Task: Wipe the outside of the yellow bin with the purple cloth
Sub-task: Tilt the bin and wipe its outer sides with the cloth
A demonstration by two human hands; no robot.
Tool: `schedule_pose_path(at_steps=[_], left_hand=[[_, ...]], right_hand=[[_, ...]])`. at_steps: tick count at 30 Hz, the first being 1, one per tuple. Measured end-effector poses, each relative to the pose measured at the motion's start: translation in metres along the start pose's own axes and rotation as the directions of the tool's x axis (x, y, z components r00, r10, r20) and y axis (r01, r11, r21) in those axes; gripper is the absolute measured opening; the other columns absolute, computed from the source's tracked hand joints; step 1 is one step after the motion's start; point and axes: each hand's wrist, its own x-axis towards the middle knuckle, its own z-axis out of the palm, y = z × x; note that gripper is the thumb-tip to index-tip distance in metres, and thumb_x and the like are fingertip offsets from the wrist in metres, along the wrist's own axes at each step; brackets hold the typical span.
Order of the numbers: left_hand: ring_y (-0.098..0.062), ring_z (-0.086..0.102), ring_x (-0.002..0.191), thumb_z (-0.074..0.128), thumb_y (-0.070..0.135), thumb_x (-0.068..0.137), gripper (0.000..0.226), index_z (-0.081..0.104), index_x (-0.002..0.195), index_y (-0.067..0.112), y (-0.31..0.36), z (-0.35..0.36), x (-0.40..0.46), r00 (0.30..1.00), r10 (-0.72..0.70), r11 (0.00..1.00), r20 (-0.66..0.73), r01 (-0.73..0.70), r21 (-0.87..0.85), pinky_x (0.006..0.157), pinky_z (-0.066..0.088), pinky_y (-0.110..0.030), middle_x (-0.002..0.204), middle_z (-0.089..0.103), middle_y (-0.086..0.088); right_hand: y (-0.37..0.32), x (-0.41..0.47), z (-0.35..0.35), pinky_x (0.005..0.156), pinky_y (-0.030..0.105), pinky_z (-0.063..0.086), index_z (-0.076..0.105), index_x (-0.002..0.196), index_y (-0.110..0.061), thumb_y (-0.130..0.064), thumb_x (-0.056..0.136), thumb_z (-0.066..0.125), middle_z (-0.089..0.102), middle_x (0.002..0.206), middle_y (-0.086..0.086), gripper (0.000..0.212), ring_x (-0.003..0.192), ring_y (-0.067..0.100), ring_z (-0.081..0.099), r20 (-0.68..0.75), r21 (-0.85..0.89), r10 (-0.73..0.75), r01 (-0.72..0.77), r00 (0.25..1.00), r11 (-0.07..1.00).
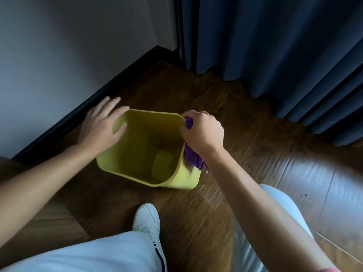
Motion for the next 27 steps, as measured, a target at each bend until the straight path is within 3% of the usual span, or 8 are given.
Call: schedule_pose_path(at_steps=[3,5,7,11,15,17,23,27], left_hand=[[-0.039,0.055,0.133,0.058,0.042,0.102,0.067,0.023,0.159,0.048,-0.027,0.021,-0.017,0.949,-0.153,0.986,0.275,0.164,-0.018,0.098,0.053,-0.056,0.163,0.039,-0.011],[-0.036,0.075,0.092,0.055,0.039,0.105,0.076,0.003,0.156,0.062,-0.032,0.033,-0.033,0.912,-0.193,0.963,0.361,0.247,-0.109,0.068,0.063,-0.048,0.137,0.065,-0.018],[-0.033,0.073,0.067,0.056,0.029,0.106,0.086,-0.007,0.155,0.063,-0.031,0.040,-0.041,0.912,-0.248,0.928,0.328,0.321,-0.191,0.056,0.061,-0.047,0.109,0.076,-0.016],[-0.036,0.070,0.075,0.053,0.025,0.107,0.080,-0.002,0.161,0.048,-0.030,0.045,-0.041,0.881,-0.370,0.861,0.296,0.445,-0.248,0.076,0.060,-0.053,0.102,0.074,-0.015],[-0.028,0.064,0.063,0.053,0.023,0.107,0.077,0.004,0.163,0.044,-0.022,0.045,-0.037,0.861,-0.423,0.833,0.281,0.492,-0.254,0.071,0.057,-0.049,0.077,0.071,-0.010],[-0.028,0.063,0.069,0.051,0.023,0.108,0.075,0.005,0.163,0.045,-0.017,0.047,-0.035,0.851,-0.446,0.818,0.278,0.514,-0.259,0.071,0.055,-0.047,0.074,0.067,-0.010],[-0.026,0.062,0.078,0.047,0.023,0.110,0.071,0.007,0.162,0.047,-0.010,0.047,-0.026,0.822,-0.484,0.777,0.300,0.562,-0.285,0.073,0.050,-0.043,0.109,0.070,-0.015],[-0.042,0.061,0.121,0.047,0.023,0.109,0.070,0.009,0.163,0.047,-0.036,0.033,-0.026,0.759,-0.586,0.727,0.282,0.647,-0.229,0.099,0.049,-0.050,0.147,0.057,-0.018]], right_hand=[[0.002,0.000,0.001,0.068,0.028,0.036,0.071,0.126,-0.035,-0.031,0.091,0.064,0.066,0.113,-0.002,0.036,0.095,0.021,0.065,-0.004,0.001,-0.015,0.015,1.000,1.000],[0.003,0.001,0.000,0.068,0.028,0.042,0.071,0.127,-0.035,-0.030,0.092,0.064,0.066,0.116,-0.002,0.036,0.097,0.021,0.066,-0.003,-0.002,-0.032,0.032,0.999,0.999],[0.003,0.003,0.000,0.073,0.033,0.053,0.071,0.128,-0.035,-0.030,0.092,0.063,0.066,0.118,-0.002,0.037,0.099,0.022,0.066,0.011,0.010,-0.040,0.040,0.999,0.999],[0.000,0.008,0.002,0.077,0.035,0.052,0.061,0.140,-0.038,-0.035,0.091,0.065,0.061,0.127,-0.001,0.049,0.107,0.025,0.065,0.020,0.010,-0.027,0.027,0.999,1.000],[0.009,-0.006,0.000,0.077,0.036,0.044,0.025,0.157,-0.045,-0.060,0.080,0.074,0.045,0.143,0.002,0.093,0.122,0.028,0.053,0.139,-0.127,0.043,-0.026,0.989,0.992],[0.018,-0.023,0.004,0.072,0.034,0.040,0.018,0.159,-0.046,-0.057,0.082,0.072,0.046,0.141,0.002,0.095,0.119,0.029,0.056,0.159,-0.200,0.062,-0.030,0.985,0.979],[0.028,-0.021,0.004,0.071,0.033,0.041,0.023,0.163,-0.039,-0.029,0.091,0.063,0.060,0.129,0.003,0.083,0.105,0.032,0.065,0.116,-0.161,0.081,-0.062,0.990,0.985],[0.006,0.020,0.012,0.075,0.039,0.050,0.038,0.158,-0.036,-0.022,0.090,0.061,0.062,0.127,0.005,0.073,0.107,0.034,0.065,0.075,-0.144,-0.056,0.066,0.996,0.987]])
